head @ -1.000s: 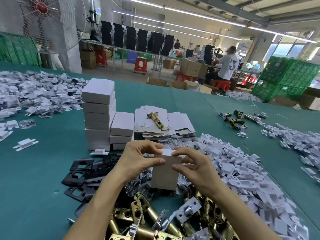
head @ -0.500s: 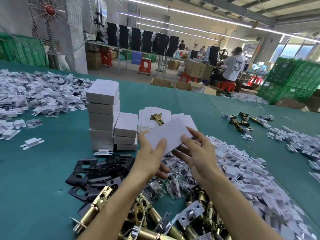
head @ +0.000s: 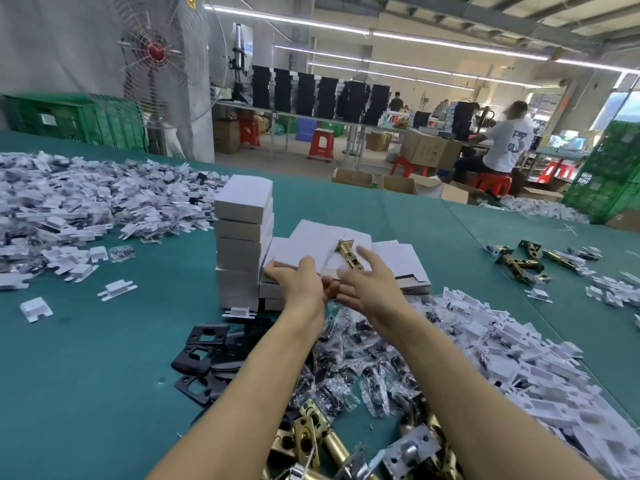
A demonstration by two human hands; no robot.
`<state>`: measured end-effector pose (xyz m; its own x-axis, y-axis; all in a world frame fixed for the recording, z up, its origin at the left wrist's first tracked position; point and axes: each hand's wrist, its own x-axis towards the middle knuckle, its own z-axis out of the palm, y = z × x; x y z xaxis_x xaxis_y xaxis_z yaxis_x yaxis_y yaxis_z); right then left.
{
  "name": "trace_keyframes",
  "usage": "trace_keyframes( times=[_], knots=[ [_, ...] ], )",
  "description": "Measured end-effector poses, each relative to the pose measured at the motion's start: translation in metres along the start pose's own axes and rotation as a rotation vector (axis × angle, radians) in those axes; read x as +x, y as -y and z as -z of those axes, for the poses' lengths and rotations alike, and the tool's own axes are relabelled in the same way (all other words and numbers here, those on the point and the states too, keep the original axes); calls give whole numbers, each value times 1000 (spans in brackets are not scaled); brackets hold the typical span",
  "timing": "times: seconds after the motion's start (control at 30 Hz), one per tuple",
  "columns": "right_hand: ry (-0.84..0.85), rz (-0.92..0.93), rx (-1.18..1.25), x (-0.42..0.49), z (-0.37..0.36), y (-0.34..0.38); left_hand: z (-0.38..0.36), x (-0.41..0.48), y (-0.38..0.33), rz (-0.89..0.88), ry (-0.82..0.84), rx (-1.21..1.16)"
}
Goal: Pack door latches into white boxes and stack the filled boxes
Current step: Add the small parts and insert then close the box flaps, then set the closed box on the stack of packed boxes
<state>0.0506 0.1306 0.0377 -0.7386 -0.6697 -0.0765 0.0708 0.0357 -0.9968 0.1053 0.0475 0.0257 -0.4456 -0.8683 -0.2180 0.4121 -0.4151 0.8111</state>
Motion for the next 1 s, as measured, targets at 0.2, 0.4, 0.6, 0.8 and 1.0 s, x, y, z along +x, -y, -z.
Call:
trace_keyframes(
  times=[0.2,0.4,0.6,0.8,1.0],
  knots=[
    [-11,-167,-82,-5,25,-25,6,14,0,-7,-128,-118],
    [-14,-184,-142,0,41,-34,8,14,15,-88,-204,42],
    [24,-173,-178,8,48,-32,6,20,19,-176,-282,69],
    [-81,13,-624,39,40,-26,4,28,20,-221,-324,-49],
    [-61,129,-1240,84,41,-33,11,15,37,-320,-314,-116]
  ],
)
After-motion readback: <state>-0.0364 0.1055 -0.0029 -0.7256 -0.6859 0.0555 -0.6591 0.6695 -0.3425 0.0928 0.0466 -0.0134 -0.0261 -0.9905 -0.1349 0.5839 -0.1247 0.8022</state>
